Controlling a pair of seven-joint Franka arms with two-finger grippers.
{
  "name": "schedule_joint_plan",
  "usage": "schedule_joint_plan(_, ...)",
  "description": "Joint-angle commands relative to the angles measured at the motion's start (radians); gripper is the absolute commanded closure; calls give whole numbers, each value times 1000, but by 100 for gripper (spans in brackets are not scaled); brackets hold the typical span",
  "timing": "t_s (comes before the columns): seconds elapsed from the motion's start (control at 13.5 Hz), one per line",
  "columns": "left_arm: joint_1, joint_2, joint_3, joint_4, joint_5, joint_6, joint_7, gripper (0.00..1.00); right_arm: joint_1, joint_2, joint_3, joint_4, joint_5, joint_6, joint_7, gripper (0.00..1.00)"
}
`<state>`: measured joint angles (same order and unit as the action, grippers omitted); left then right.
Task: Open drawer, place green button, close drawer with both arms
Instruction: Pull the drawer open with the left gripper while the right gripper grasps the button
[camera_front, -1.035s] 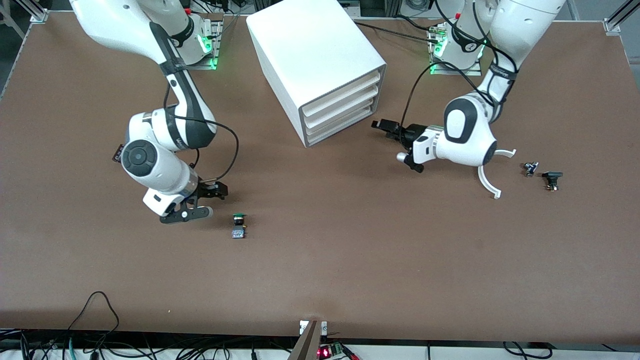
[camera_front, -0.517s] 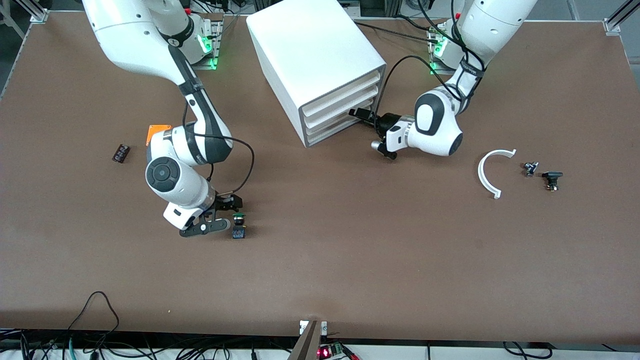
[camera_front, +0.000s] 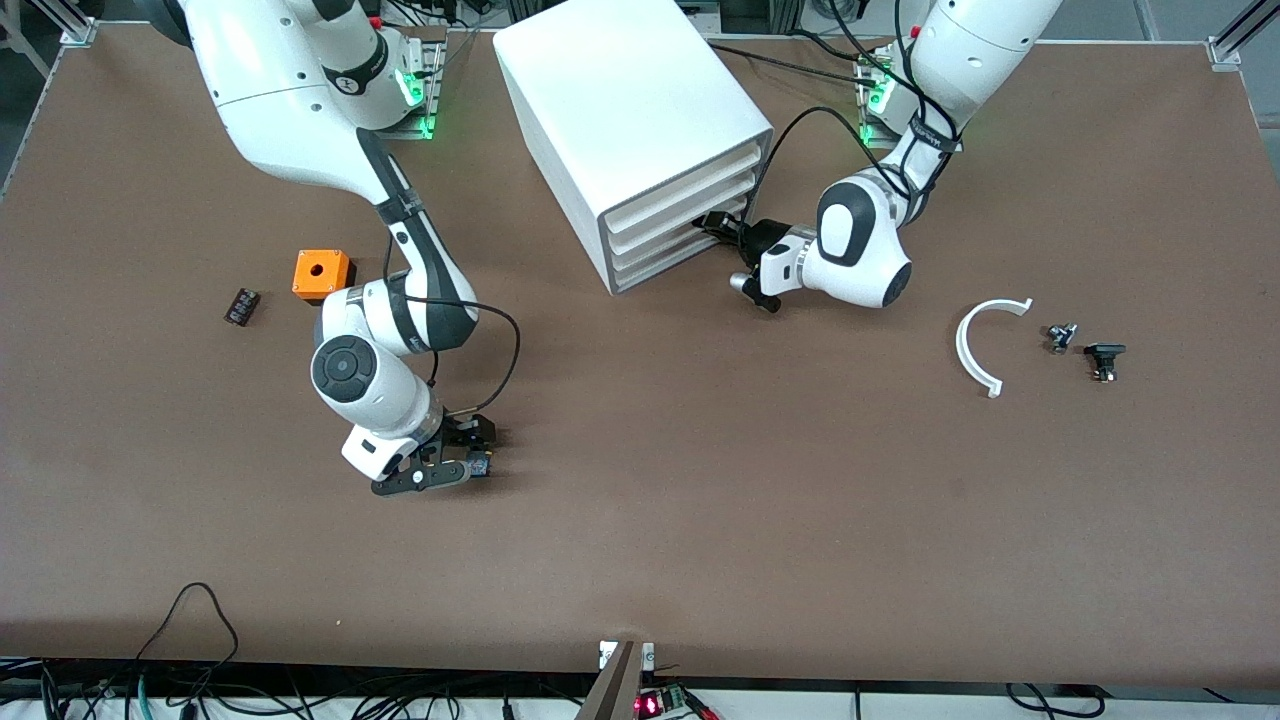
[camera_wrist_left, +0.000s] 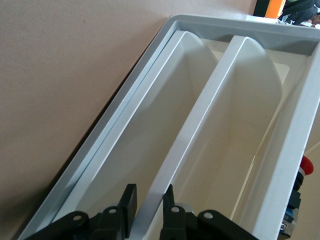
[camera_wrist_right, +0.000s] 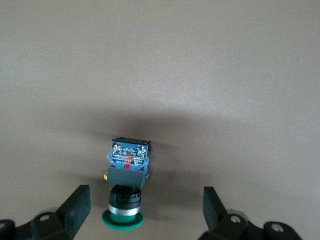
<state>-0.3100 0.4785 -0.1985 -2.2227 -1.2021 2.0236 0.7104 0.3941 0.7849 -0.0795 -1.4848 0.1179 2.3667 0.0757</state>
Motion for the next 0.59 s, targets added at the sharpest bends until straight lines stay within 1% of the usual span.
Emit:
schedule_joint_plan(0.0,5,6,88,14,1,82,37,100,-8,45,15,55,57,14,7,0)
schedule_joint_plan(0.15,14,6,134,26,0,131,86,100,0,50,15,54,60,9,42,0)
schedule_joint_plan(0.3,31,5,180,60,1,138,86,100,0,56,15,51,48,11,68,0)
schedule_joint_plan(0.44,38,2,206,81,3,138,87,100,0,59,14,49,46,11,71,0)
schedule_joint_plan(0.52,40,-1,215,92,3,136,86,73,0,63,15,48,46,14,75,0)
